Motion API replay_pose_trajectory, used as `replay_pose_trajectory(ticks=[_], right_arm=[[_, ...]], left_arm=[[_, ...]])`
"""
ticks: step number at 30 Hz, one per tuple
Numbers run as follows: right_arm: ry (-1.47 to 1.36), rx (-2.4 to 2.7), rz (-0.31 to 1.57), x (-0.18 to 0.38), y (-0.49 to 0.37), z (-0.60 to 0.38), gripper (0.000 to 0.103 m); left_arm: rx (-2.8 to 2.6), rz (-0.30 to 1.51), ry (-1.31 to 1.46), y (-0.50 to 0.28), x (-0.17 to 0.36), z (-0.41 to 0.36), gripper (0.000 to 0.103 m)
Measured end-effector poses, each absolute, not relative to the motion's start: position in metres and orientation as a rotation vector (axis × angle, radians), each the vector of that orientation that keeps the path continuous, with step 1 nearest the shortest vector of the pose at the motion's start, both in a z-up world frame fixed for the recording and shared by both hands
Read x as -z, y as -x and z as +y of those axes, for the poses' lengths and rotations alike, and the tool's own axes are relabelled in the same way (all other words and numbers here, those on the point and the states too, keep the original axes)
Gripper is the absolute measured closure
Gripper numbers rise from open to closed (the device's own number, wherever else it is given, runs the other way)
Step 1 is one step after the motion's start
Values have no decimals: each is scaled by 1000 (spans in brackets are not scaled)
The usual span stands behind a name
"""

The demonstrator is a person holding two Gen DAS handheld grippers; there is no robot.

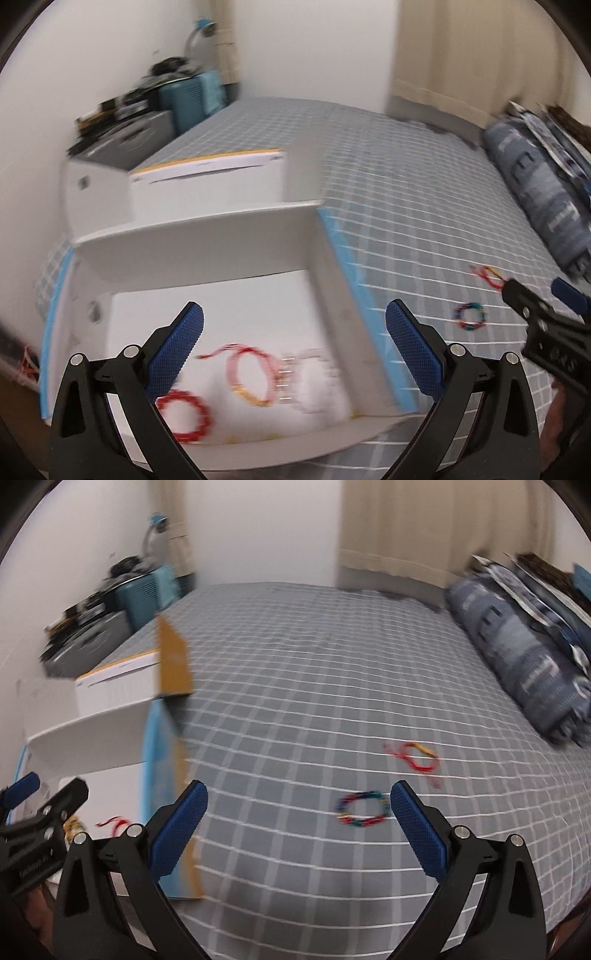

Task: Organize jewelry
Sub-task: 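Move both open tools back over the multicolour bead and red cord bracelets, then grasp the multicolour bead bracelet with the left tool while the right tool grasps the red cord bracelet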

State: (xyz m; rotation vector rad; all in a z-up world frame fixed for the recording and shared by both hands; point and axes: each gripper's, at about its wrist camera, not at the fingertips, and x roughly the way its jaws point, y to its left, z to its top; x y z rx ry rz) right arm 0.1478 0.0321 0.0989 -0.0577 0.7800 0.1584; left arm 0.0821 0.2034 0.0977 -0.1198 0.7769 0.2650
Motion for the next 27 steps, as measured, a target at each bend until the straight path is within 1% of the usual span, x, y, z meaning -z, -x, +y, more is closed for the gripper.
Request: replay_pose_trajectory(ticks=[8,14,23,27], right_arm=[[46,-50,811,-86,-191,-50,8],[23,-18,846,-59,-229,-86,8],[31,-11,907,0,-282,-110,8],[9,-23,939,22,-307,-115,8]], left_arm=[[-110,793,57,-119,-86,110,6],[-46,851,25,-157,-53,59,6],[-6,955,27,-210,12,21,6],[15,978,26,-222,30,12,6]])
